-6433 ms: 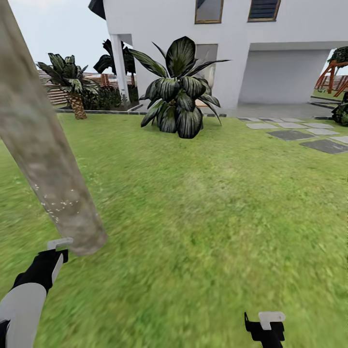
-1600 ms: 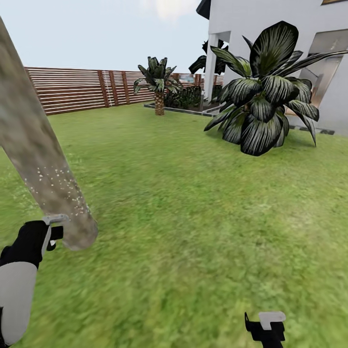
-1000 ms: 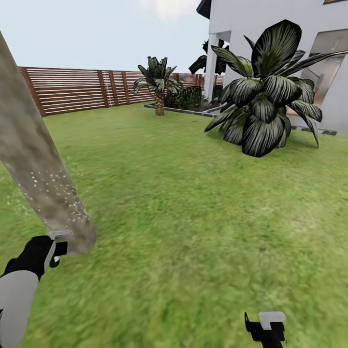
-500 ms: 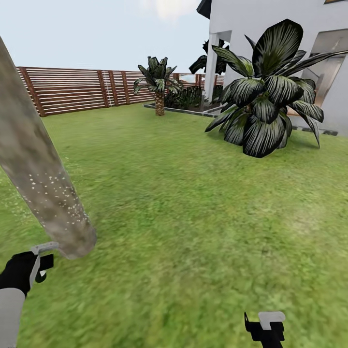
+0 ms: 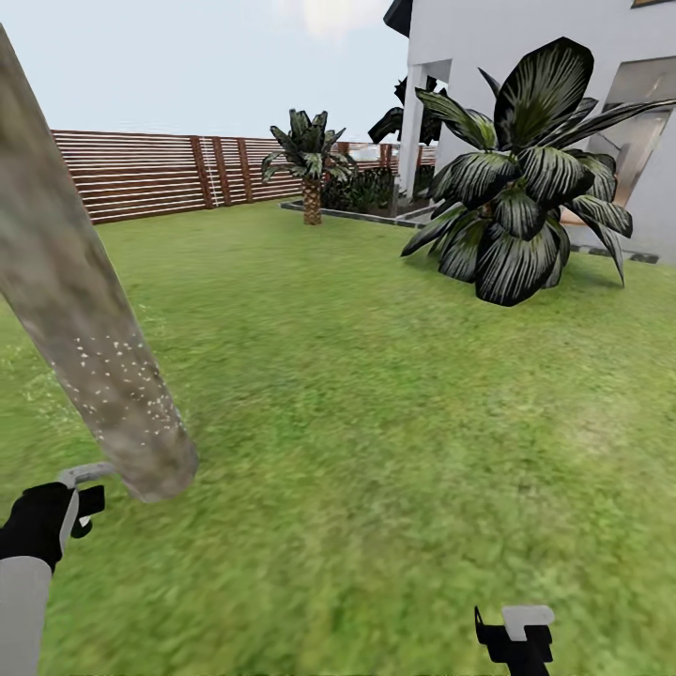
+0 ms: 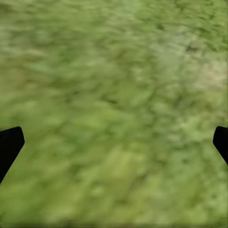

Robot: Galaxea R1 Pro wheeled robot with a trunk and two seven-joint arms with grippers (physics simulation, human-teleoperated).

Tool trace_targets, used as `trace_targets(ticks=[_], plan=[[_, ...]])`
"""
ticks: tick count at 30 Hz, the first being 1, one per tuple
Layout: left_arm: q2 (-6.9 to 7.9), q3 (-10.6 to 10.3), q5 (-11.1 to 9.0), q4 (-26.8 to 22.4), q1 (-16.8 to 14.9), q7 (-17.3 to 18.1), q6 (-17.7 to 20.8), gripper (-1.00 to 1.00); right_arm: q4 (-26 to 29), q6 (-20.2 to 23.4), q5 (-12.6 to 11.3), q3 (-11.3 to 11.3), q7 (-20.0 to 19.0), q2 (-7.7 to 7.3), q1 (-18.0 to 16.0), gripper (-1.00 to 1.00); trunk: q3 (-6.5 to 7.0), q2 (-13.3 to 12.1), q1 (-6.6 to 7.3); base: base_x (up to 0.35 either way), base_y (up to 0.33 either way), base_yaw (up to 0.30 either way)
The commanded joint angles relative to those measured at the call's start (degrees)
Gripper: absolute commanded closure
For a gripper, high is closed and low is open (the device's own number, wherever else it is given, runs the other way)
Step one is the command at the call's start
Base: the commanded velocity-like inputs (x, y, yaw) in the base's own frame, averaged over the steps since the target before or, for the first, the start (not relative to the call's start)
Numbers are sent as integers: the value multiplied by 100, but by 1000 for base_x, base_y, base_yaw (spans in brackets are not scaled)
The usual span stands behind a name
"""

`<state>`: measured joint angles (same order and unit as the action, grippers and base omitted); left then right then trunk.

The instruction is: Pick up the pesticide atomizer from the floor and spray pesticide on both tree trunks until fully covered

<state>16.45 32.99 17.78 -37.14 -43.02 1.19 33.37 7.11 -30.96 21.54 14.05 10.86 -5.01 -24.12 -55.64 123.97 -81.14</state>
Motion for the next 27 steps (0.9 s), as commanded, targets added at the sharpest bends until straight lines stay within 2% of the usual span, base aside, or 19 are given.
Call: trace_targets(ticks=[1,2,5,7,9,14,16,17,18,20,21,22,23,24,25,26,27], plan=[[-34,-8,31,22,-4,14,17,100,-8,-16,62,27,35,1,-5,-100,-5,2,1,-6,11,0],[-110,-22,32,41,-4,20,10,100,-8,-16,63,27,41,1,-5,-100,-5,2,1,-3,6,0],[-521,-46,50,70,4,57,-2,100,-8,-16,64,27,44,1,-5,-100,-5,2,1,0,1,0],[-695,-64,58,67,4,80,2,100,-8,-16,64,27,45,1,-5,-100,-5,2,1,0,0,0],[-716,-73,59,28,4,90,3,100,-8,-16,61,28,47,1,-5,-100,-5,2,1,0,0,0],[-654,-99,83,69,23,103,-15,100,-8,-16,65,27,39,1,-5,-100,-3,2,1,-68,1,-11],[-633,-110,81,74,257,116,-406,100,-8,-16,68,28,35,1,-5,-100,7,2,1,-304,48,-146],[-638,-218,83,75,408,141,-713,100,-12,-16,68,28,33,1,-5,-100,12,2,1,-324,63,-174],[-630,-750,85,75,673,384,-1084,100,-15,-16,69,27,31,1,-5,-100,18,2,1,-331,68,-184],[-591,-1746,101,74,1037,1029,-1378,100,-17,-16,69,27,30,1,-5,-100,30,2,1,-333,70,-185],[-554,-2154,106,73,1167,1311,-1541,100,-17,-16,69,27,27,1,-5,-100,35,2,1,-334,70,-171],[-498,-2449,103,75,1250,1575,-1722,100,-14,-16,72,27,21,1,-5,-100,40,2,1,-335,70,-135],[-322,-2838,150,81,1315,2382,-2047,100,-7,-16,87,21,9,5,-5,-100,41,2,1,-335,71,-47],[-149,-3126,367,77,1332,3446,-2457,100,11,-11,106,-8,-5,14,-5,-100,41,2,1,-335,46,-15],[-78,-3214,575,76,1317,4168,-2744,100,81,-5,127,-114,-9,33,-5,-100,42,2,1,-331,19,-6],[-62,-3235,686,74,1303,4476,-2840,100,178,-1,166,-224,-11,40,-5,-100,42,2,1,-303,12,-4],[-57,-3257,898,41,1285,4868,-2924,100,434,28,275,-472,-18,47,-5,-100,42,2,1,-182,6,-2]])
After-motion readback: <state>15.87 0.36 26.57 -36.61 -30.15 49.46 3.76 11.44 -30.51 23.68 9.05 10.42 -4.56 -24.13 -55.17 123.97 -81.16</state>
